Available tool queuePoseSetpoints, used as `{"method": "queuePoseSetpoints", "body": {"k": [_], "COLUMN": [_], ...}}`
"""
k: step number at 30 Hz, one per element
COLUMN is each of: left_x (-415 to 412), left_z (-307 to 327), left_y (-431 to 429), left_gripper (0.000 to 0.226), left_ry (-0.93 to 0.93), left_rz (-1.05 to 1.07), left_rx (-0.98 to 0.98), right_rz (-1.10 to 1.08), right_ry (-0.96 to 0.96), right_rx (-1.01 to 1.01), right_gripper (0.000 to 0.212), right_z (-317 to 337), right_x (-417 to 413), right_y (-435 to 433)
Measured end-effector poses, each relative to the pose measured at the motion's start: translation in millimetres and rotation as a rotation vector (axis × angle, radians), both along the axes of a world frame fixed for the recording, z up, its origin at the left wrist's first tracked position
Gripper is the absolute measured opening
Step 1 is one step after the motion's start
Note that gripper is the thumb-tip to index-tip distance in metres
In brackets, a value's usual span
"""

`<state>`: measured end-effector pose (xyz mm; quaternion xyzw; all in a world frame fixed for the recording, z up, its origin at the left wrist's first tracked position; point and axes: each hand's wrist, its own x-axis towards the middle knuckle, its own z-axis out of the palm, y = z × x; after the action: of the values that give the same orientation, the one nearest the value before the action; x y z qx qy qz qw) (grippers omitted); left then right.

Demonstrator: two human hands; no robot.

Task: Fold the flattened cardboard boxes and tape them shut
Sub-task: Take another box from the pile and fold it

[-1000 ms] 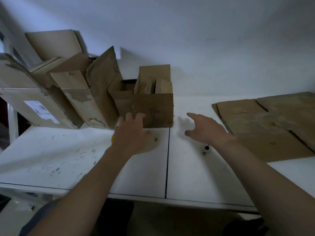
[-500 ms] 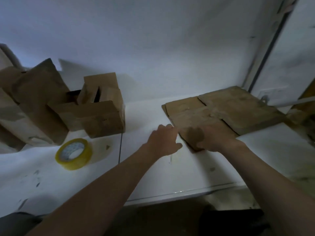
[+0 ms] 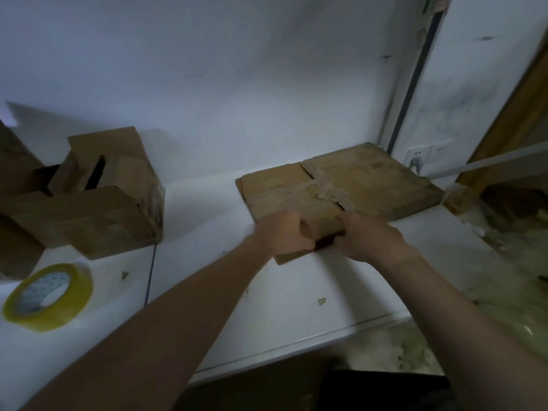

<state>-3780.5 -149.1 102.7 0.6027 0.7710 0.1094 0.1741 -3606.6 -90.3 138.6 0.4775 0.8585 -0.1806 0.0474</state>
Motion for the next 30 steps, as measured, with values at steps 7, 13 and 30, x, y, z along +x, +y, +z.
{"method": "queuePoseSetpoints", "body": {"k": [7, 13, 30], "left_x": [-37.5, -59.8, -123.4], "left_z": [14.2, 39.6, 90.5], "left_y": [-7.2, -32.1, -106.4], "left_gripper": [0.034, 0.039, 0.022], "left_ry": [0.290, 0.222, -0.035], "left_rz": [0.161, 0.283, 0.708], "left_rx": [0.275, 0.446, 0.691], "right_rz": [0.024, 0.027, -0.027], "right_ry": [0.196, 0.120, 0.503], "right_rx": [0.176, 0.259, 0.680], "right_gripper": [0.054, 0.063, 0.035], "right_z": [13.3, 16.2, 46.0], "right_x": [-8.4, -15.6, -71.6], "right_y": [-13.9, -18.3, -31.6]}}
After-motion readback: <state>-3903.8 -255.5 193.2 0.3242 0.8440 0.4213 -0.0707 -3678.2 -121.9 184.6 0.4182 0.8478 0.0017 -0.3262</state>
